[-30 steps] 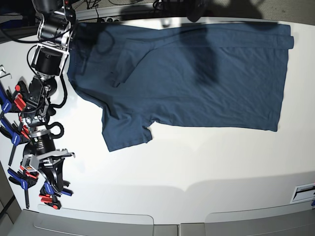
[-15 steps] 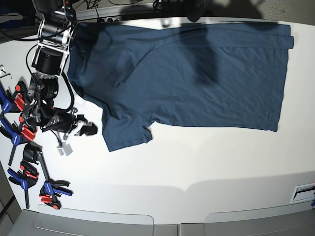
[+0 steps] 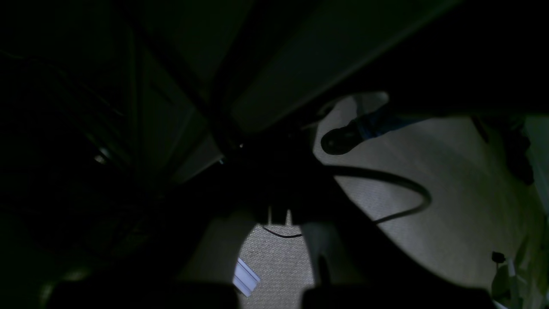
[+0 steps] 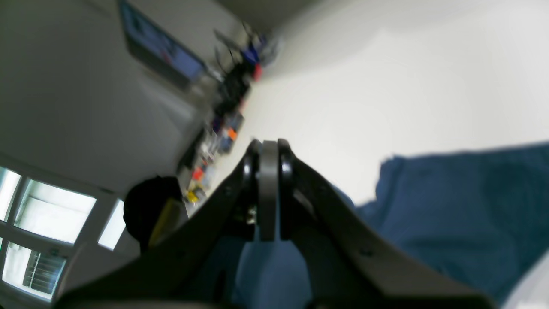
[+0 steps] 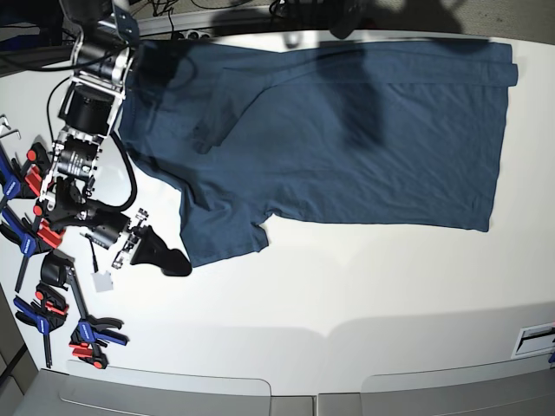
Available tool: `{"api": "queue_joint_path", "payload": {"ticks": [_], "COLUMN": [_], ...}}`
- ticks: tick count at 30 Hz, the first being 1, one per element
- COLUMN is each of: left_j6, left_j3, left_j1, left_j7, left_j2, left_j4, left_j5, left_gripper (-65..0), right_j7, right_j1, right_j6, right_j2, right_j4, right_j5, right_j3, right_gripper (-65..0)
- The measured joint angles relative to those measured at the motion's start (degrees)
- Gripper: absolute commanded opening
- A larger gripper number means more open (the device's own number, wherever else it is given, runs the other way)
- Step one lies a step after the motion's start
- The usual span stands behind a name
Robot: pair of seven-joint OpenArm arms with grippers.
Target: Fold the T-shirt properly
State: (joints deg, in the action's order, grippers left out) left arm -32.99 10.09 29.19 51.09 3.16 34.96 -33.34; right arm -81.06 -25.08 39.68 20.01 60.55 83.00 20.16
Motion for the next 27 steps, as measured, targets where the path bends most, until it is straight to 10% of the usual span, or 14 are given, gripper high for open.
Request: {"api": "queue_joint_path", "payload": {"ticks": [12,24,27], "left_j6": [0.0,0.0,0.0], "left_j3": [0.0,0.0,0.0], "left_j1": [-0.02,-0.02,-0.02], "left_j7": [0.07,0.11,0.11], "left_j2": [0.0,0.02,0.02], "left_j4": [0.0,0.0,0.0], "left_j5": [-0.04,-0.13,-0.13], "left_gripper": [-65.0,-65.0,-65.0], "right_j7": [9.79,17.38,24.59], "right_j1": [-2.93,-5.75,-6.64], "right_j6": [-0.17,-0.2,-0.35], "right_j2": [-0.94,2.89,4.04], "right_j4": [0.0,0.0,0.0], "right_j5": [0.0,-0.04,-7.78], "right_j3": [21.57,24.85,24.9], "right_gripper": [-65.0,-65.0,-65.0]}}
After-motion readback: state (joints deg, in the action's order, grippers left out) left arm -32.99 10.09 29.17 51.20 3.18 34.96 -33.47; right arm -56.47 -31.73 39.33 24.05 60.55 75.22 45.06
